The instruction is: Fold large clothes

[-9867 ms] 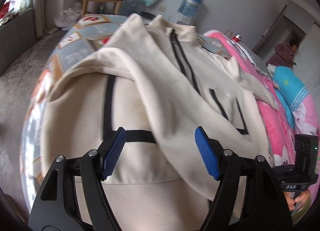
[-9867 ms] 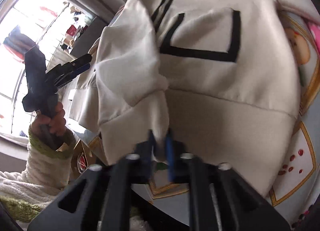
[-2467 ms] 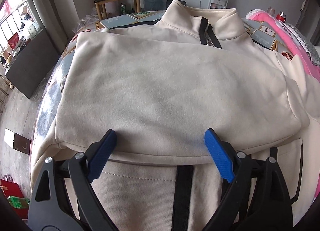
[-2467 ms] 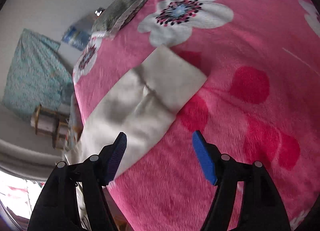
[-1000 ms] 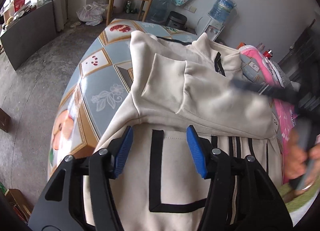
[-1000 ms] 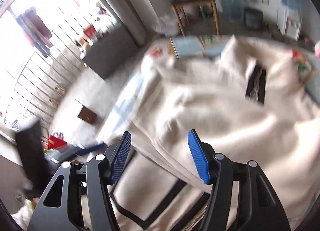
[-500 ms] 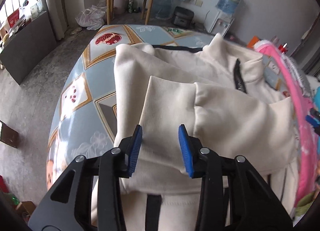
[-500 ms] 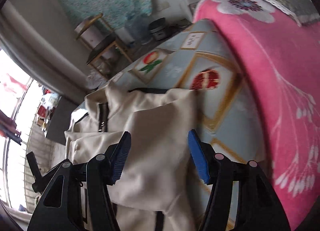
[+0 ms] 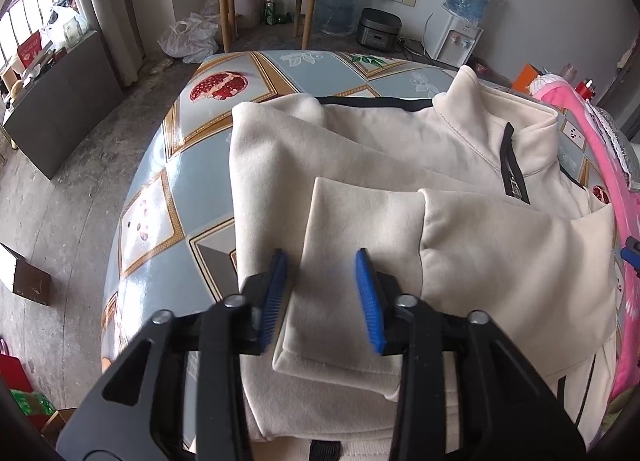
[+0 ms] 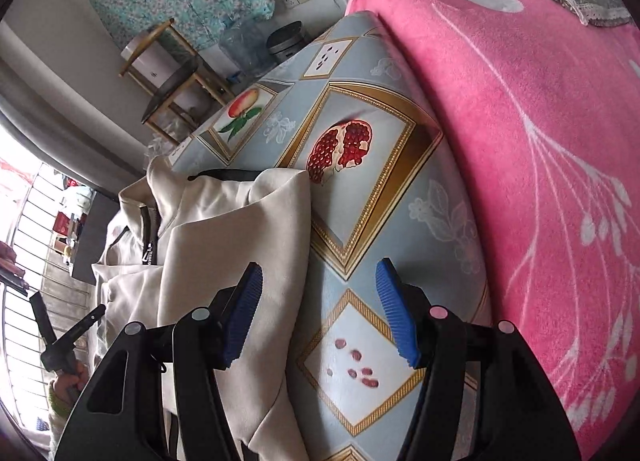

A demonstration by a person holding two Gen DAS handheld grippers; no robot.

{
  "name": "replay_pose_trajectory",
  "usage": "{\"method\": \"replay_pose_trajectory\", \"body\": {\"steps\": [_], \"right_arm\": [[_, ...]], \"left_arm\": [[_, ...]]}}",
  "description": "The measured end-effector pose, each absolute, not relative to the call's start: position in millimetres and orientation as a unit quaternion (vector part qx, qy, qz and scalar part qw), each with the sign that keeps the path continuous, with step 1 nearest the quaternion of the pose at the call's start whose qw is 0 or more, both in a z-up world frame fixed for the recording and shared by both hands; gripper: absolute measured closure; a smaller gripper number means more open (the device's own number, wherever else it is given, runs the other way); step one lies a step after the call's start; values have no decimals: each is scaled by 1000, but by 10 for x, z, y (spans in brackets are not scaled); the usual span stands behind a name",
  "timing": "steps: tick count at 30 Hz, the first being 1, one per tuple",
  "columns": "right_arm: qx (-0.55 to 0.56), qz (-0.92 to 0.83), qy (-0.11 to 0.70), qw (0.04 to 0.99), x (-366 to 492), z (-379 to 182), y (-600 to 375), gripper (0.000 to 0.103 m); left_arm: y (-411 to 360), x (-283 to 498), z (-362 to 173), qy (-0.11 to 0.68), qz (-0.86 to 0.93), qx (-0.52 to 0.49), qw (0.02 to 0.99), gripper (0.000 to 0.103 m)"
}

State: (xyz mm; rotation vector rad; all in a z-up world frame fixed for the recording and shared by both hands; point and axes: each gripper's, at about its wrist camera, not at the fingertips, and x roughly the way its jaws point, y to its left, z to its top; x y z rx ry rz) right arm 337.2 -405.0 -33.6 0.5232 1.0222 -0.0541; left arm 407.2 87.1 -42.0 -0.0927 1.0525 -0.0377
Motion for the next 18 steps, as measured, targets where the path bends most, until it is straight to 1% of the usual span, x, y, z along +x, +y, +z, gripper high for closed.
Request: {"method": "replay_pose_trajectory", "body": {"steps": [2,5,7,8,9,10,11,14,16,18], "right_arm": [[245,-29,483,840,3486,-364,-4041,45],[239,-34,486,840,3692,-372,-4011,53],[224,-38,491,841,3817,-392,-3953,58],[214,-39,494,842,3856,-402,-3914,63],[196,-40,499,843,3908,-428,-3851,73],[180,-43,503,844,3933,-450,-3798,80],[159,-49,508,845,3957,-477,-3741,95],[125,-66,486,862,3924,-404,-3651,97],[128,-67,462,875,3846,-273,-3646,98],[133,-66,454,879,3823,-234,-3659,98]], "left_arm": [[831,4062,-423,497,-10,-24,867,99],[791,3891,-271,459,-5,-9,888,99],[816,3741,-152,434,-4,-20,901,99],[861,3669,-122,429,-1,-32,903,99],[895,3621,-128,429,4,-39,902,99],[938,3581,-157,431,10,-42,901,99],[971,3552,-196,433,14,-44,900,99],[1061,3470,-259,429,16,-59,901,99],[1068,3420,-227,418,14,-64,906,99],[1037,3426,-226,418,16,-56,907,99]]}}
